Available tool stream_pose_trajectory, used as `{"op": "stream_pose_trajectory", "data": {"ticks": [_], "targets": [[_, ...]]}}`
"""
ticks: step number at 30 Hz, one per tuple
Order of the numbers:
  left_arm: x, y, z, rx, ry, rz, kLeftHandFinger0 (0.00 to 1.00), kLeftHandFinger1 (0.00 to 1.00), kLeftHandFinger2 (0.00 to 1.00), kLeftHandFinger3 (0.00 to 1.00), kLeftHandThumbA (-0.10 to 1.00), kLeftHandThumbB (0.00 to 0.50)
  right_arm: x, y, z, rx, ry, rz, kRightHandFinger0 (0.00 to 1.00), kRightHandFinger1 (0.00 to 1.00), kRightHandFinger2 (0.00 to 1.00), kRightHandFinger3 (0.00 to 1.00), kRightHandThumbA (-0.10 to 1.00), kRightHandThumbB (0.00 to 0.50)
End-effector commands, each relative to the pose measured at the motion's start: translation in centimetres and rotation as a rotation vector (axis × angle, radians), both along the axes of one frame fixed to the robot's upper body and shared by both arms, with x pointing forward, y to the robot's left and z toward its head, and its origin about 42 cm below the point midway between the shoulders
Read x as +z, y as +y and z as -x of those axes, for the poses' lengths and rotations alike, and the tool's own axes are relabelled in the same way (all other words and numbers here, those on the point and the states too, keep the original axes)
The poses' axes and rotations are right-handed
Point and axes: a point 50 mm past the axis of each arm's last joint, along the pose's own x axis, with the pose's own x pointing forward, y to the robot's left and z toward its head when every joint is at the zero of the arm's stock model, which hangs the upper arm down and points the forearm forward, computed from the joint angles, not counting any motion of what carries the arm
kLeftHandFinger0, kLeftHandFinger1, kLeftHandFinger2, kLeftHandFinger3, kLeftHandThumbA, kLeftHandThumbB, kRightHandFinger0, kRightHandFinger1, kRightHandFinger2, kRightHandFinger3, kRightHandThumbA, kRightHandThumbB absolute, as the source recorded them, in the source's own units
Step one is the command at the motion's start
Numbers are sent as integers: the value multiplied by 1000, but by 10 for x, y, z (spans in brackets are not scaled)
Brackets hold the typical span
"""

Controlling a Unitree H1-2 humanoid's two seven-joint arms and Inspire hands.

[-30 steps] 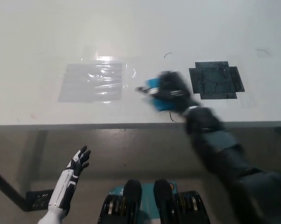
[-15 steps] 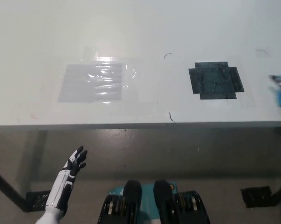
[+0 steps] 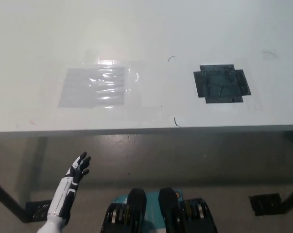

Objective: A soft sponge is kept on the balc marked spot on the table infront of the robot and it uses its right hand fist to press down on it and drrags it across the table in a back and forth manner twice to clean it

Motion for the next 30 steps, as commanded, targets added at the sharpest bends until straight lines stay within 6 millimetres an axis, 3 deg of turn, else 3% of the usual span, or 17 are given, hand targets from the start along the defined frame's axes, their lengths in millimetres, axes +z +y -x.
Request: {"op": "stream_pose_trajectory", "data": {"ticks": [1,5,6,8,10,13,15,17,19,23,27,30], "targets": [[9,1,-3,-4,-51,1,1000,1000,1000,1000,1000,44,-14,40,-12,54,57,-91,0,0,357,356,1000,169],[9,1,-4,-5,-47,-4,1000,1000,1000,1000,1000,48,-3,87,-34,152,25,-69,0,0,101,37,1000,147],[9,1,-4,-5,-48,-6,1000,1000,1000,1000,1000,49,-1,94,-37,161,29,-59,0,0,74,9,1000,150],[9,2,-4,-6,-48,-11,1000,1000,1000,1000,1000,47,7,118,-47,216,10,-51,0,0,30,0,1000,111],[10,2,-3,-5,-44,-8,1000,1000,1000,1000,1000,52,15,148,-57,270,-4,-62,0,0,0,0,1000,136],[9,2,-4,-11,-47,-10,1000,1000,1000,1000,1000,54,26,196,-67,367,-36,-34,0,0,0,0,1000,124],[9,1,-4,-6,-49,-10,1000,1000,1000,1000,1000,52,31,218,-70,420,-74,-59,0,0,0,0,1000,96],[9,1,-5,-8,-49,-7,1000,1000,1000,1000,1000,45,36,246,-71,474,-101,-37,0,0,0,0,1000,117],[10,0,-5,-8,-48,-5,1000,1000,1000,1000,1000,41,38,256,-72,486,-96,-49,0,0,0,0,1000,148],[12,-1,-7,-15,-51,-9,1000,1000,1000,1000,1000,29,39,271,-71,511,-95,-32,0,0,0,0,1000,128],[13,0,-8,-9,-48,-9,1000,1000,1000,1000,1000,49,32,259,-69,499,-77,-29,0,0,0,0,1000,135],[12,1,-6,-11,-52,-6,1000,1000,1000,1000,1000,44,22,244,-65,456,-47,-1,0,0,0,0,1000,91]]}}
